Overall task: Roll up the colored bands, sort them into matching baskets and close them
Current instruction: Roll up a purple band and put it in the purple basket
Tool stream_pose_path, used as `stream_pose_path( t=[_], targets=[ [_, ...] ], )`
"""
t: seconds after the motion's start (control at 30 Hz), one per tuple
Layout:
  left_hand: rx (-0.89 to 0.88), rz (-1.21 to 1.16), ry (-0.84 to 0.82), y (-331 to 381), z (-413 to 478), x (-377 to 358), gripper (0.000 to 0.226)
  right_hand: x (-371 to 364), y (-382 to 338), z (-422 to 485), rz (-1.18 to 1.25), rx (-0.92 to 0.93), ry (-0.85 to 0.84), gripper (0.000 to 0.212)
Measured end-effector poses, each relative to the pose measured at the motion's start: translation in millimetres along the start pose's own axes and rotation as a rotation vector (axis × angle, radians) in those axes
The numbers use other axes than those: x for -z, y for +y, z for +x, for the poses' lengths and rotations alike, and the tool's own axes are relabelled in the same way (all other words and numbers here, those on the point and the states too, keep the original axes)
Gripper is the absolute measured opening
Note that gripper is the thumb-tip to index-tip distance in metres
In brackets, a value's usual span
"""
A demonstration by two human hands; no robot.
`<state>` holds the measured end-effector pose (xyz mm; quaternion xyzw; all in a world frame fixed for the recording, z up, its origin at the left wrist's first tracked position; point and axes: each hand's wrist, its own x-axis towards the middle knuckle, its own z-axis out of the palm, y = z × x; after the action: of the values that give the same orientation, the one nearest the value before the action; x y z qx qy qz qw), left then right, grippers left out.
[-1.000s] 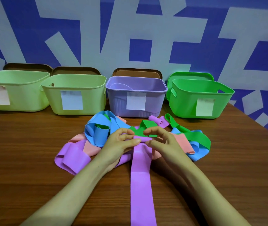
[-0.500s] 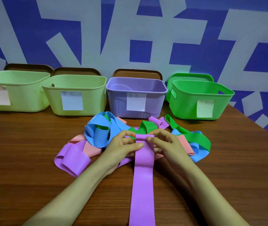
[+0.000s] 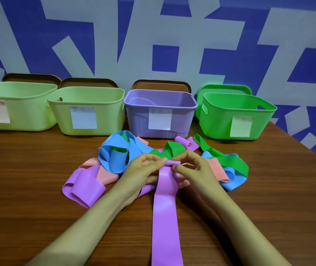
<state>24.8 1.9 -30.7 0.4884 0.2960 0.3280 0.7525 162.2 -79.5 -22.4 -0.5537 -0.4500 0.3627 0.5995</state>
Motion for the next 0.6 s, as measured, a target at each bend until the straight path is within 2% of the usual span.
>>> stream_pose_path(
  t=[0.17, 0.27, 0.37, 0.47, 0.6],
  targets=[
    [-0.027, 0.007, 0.032, -1.8, 2.6, 2.0, 0.016, 0.6, -0.5, 1.5, -0.075, -0.023, -0.031, 0.016],
    [-0.039, 0.01, 0.043, -1.2, 2.9, 1.6, 0.017, 2.7, -2.0, 4.8, -0.032, -0.093, -0.046, 0.016],
    [-0.053, 0.024, 0.04, -2.9, 2.8, 1.7, 0.02, 2.2, -2.6, 5.3, 0.042, -0.155, -0.042, 0.006],
    [-0.061, 0.04, 0.046, -3.7, 3.3, 3.2, 0.024, 2.0, -0.8, 3.8, 0.082, -0.162, -0.051, 0.009],
    [-0.023, 0.043, 0.019, -3.6, 2.3, 3.3, 0.03, 2.9, -2.1, 4.3, 0.127, -0.14, -0.026, 0.003]
  ],
)
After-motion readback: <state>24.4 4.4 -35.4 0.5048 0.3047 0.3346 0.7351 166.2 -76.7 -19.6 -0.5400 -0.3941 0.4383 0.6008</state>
